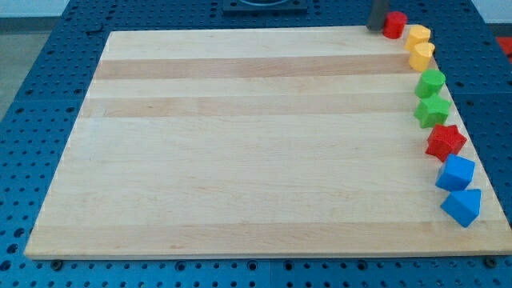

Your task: Point your arm at blue triangle

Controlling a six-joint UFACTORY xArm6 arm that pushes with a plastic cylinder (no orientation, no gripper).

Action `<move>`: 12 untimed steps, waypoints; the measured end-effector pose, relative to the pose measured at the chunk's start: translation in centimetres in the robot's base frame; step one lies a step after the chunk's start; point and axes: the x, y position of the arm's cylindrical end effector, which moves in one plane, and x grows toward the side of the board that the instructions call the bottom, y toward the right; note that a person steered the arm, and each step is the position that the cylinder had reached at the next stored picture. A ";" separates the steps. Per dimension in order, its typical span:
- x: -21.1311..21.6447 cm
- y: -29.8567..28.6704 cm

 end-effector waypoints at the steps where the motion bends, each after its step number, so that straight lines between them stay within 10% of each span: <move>1: 0.0 1.5; 6: 3.0 -4.6; 12: 31.9 -4.0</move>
